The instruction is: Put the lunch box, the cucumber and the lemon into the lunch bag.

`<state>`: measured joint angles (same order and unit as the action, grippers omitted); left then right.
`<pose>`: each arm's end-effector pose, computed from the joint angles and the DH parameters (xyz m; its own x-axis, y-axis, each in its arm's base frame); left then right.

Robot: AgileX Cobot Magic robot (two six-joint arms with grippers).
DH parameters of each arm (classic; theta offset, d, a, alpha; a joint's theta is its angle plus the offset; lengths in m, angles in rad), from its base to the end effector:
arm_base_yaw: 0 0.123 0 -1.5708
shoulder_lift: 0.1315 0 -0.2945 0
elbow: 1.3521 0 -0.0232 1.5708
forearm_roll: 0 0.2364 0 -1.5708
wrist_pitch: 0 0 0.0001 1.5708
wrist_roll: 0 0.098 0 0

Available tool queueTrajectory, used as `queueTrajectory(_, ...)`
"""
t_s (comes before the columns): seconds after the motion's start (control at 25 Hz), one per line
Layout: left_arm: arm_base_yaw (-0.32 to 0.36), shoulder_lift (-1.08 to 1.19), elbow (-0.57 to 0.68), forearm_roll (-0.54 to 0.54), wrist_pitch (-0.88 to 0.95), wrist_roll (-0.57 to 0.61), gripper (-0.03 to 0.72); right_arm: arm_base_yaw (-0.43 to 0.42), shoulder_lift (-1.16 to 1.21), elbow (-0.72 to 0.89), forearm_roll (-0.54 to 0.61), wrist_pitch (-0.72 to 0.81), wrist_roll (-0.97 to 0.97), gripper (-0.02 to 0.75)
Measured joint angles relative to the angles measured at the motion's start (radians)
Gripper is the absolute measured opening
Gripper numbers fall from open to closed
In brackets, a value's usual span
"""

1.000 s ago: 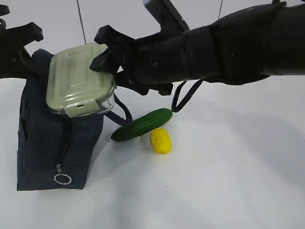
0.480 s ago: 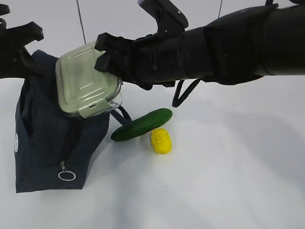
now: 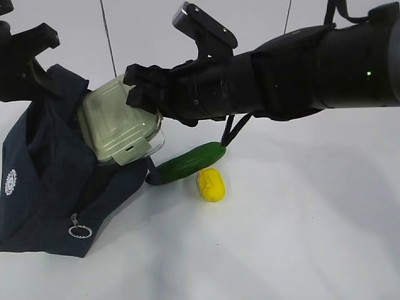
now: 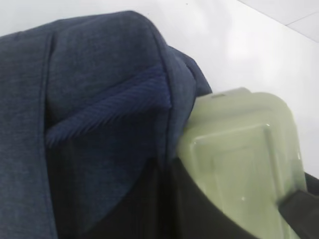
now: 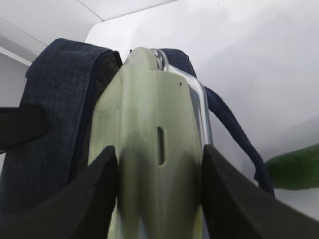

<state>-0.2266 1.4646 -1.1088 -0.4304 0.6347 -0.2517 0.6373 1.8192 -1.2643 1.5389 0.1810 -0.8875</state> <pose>0.2903 -0.0918 0.3051 -0.8199 -0.3772 -0.4307 -0.1114 0.8431 -0.5261 0.3242 0.2621 0.2667 -0.7242 0.2054 -0.6583 -0.3460 0.7176 0.6045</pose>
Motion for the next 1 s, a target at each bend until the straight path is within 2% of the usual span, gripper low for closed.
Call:
queueTrajectory(0.36,0.0,0.0,0.0,-0.04,-0.02,0.0,-0.005,0.042,0.083,-0.122,0.008,0.0,-0.06,0.374)
queueTrajectory(0.68,0.0,0.006,0.0,-0.044,-0.032,0.0,-0.005,0.067,0.131,-0.133,0.014,0.053,-0.076,0.358)
queueTrajectory(1.0,0.0,0.006,0.0,0.026,-0.024,0.0,-0.005,0.067,0.129,-0.135,0.009,0.117,-0.133,0.358)
